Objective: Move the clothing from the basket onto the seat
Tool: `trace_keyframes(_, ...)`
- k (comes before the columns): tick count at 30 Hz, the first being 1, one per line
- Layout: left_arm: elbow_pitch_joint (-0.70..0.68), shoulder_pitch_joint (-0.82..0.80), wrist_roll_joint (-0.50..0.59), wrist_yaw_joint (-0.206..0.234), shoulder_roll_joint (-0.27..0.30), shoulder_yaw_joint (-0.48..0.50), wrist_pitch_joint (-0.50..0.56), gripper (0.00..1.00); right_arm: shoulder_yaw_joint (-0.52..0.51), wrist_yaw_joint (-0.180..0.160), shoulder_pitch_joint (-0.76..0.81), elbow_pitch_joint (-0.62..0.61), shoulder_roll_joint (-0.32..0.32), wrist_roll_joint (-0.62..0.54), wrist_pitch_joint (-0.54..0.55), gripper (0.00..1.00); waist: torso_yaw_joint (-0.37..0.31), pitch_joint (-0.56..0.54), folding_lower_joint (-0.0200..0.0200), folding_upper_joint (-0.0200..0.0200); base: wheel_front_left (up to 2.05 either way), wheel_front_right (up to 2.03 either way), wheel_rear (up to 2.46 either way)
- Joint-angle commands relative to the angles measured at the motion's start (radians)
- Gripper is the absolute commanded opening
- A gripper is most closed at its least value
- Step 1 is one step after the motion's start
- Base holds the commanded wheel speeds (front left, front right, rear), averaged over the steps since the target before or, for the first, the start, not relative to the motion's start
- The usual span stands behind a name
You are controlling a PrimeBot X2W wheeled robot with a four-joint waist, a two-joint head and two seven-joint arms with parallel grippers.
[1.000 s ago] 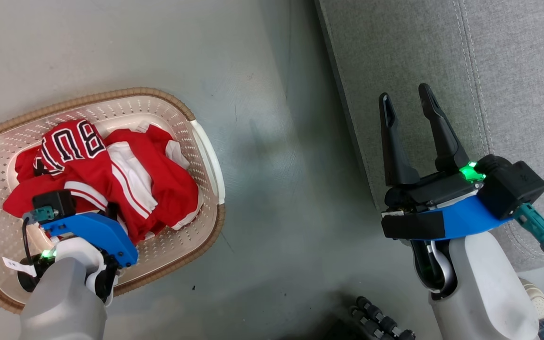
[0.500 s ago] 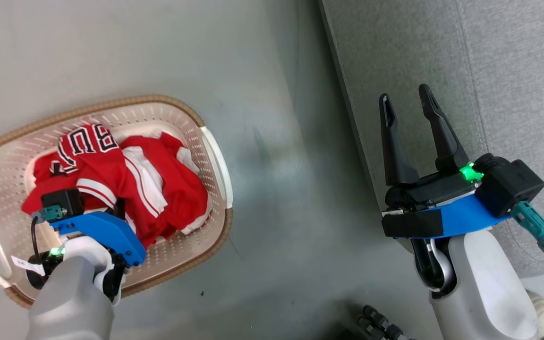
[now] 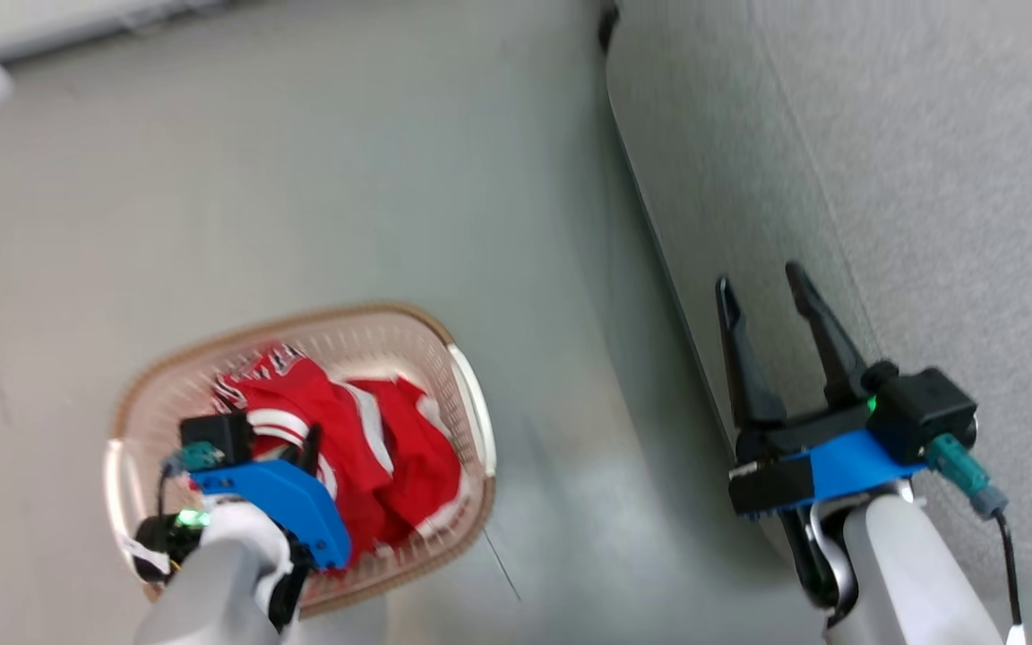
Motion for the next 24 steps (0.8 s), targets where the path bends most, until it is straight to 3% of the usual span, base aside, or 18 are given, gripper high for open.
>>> trace_keyframes(1,-0.015,0.027,-0.011,-0.004,0.001,-0.023,-0.003,0.00,-0.005,-0.001,0.022,0.007,-0.002,-0.010,0.000,1.00,0.065,-0.146,0.0002,0.0000,0.00,0.00,0.00)
trace_keyframes(11,-0.190,0.085,-0.128,-0.004,-0.004,-0.242,-0.006,0.00,-0.023,-0.001,0.142,0.009,-0.001,-0.030,0.059,1.00,0.131,-0.377,0.0002,0.0000,0.00,0.00,0.00)
trace_keyframes(24,-0.377,-0.020,-0.218,-0.004,-0.003,-0.449,0.001,0.00,-0.024,-0.001,0.243,-0.022,-0.001,-0.013,0.111,1.00,0.195,-0.502,0.0002,0.0000,0.00,0.00,0.00)
